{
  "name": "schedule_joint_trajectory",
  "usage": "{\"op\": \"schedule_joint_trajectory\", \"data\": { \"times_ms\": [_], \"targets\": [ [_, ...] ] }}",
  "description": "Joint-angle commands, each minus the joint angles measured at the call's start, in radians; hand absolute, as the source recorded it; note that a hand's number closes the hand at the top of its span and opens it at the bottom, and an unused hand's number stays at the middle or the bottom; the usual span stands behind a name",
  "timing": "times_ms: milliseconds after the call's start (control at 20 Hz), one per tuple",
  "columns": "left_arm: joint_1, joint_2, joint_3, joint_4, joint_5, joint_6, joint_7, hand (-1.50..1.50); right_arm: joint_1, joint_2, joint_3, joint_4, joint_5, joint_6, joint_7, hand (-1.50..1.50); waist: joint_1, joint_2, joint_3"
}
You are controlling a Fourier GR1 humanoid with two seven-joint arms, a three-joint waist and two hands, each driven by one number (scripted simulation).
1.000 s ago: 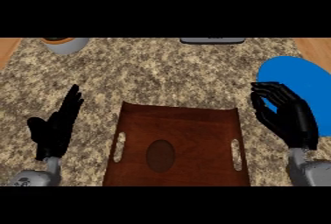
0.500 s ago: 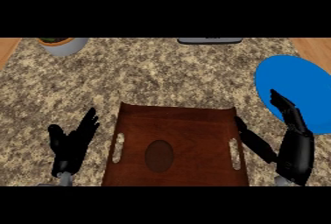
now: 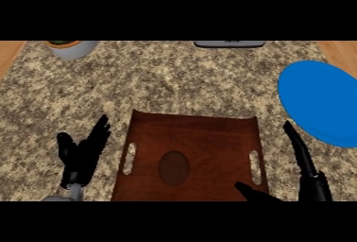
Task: Pick the cupcake from the tray and place it in the plate
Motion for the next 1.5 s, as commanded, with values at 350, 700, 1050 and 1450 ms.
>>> {"op": "schedule_joint_trajectory", "data": {
  "times_ms": [350,700,1050,1450],
  "targets": [
    [0.033,-0.035,-0.039,-0.006,-0.039,0.017,-0.008,0.0,-0.205,0.061,0.171,-0.165,0.288,0.522,0.668,-1.5,0.022,0.003,-0.001],
    [-0.018,-0.018,0.018,0.011,-0.011,-0.022,0.02,0.0,-0.366,0.377,0.318,0.068,0.479,0.611,0.834,-1.5,0.014,0.003,0.002],
    [0.012,-0.017,0.023,0.022,-0.024,-0.046,0.002,0.0,-0.414,0.398,0.316,0.218,0.379,0.559,0.868,-1.5,0.017,0.005,0.003],
    [0.004,-0.053,0.02,0.051,-0.049,-0.04,0.004,0.0,-0.502,0.4,0.373,0.292,0.328,0.466,0.924,-1.5,0.016,0.004,0.003]
  ]
}}
